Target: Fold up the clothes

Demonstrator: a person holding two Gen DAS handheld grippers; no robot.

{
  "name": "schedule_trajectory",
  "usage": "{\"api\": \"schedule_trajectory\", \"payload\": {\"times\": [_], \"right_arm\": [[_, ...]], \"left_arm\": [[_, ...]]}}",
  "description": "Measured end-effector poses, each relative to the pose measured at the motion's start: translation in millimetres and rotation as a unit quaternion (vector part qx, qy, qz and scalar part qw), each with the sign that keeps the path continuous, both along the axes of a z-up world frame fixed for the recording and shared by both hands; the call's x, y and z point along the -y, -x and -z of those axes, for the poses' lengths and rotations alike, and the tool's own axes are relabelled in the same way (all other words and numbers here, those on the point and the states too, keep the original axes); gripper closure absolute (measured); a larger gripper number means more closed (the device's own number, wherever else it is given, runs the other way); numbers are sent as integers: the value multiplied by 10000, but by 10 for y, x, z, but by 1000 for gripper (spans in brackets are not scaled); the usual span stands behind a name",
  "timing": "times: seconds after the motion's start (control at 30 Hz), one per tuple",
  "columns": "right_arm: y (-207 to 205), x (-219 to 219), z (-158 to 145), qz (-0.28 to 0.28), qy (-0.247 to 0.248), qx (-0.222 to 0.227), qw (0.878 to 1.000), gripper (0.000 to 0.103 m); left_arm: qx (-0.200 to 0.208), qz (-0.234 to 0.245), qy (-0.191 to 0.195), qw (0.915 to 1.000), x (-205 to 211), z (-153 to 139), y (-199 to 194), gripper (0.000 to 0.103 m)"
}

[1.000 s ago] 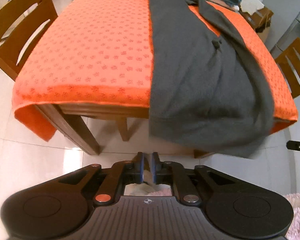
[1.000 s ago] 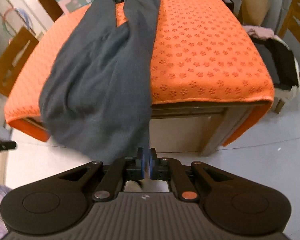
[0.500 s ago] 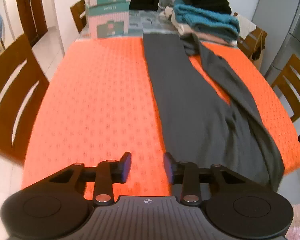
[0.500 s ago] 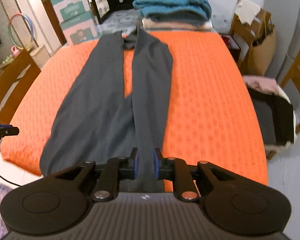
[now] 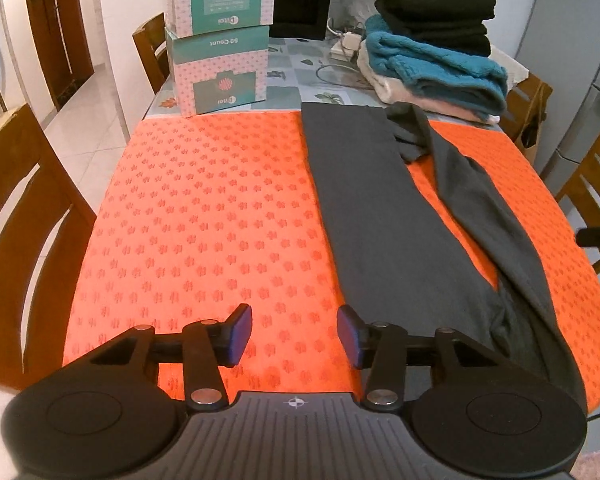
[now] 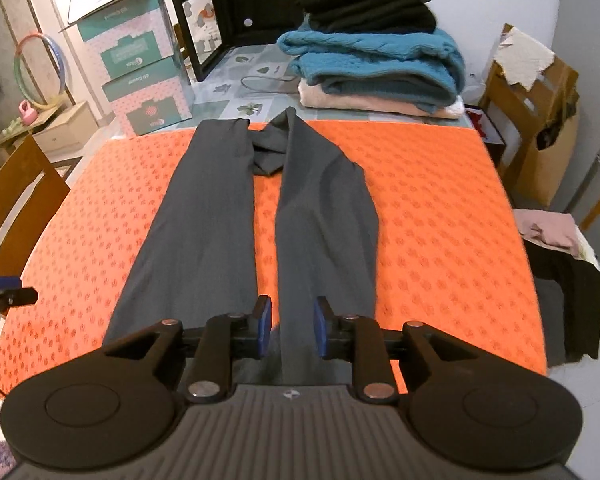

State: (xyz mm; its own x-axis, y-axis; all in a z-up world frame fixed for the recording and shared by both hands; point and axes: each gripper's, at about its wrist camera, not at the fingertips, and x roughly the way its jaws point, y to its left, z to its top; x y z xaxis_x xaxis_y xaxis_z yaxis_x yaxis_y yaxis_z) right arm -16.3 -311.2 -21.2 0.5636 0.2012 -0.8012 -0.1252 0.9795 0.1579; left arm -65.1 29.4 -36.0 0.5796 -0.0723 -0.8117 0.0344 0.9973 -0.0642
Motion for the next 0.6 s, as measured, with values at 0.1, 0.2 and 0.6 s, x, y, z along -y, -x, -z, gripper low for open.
{"api": "schedule_trajectory", "payload": {"times": [0.1, 0.2, 0.6], "right_arm": [[-271, -63, 61, -154, -48, -16, 9999, 77], [-585, -123, 110, -313, -65, -28, 9995, 76], [-2062, -317, 573, -547, -29, -133, 9984, 64]], "left_arm": [[-20, -50, -37, 10000, 24, 17, -104, 49], [-44, -172, -8, 9998, 42, 24, -222, 47], [-362, -551, 105, 9978, 166, 208, -797, 45]]}}
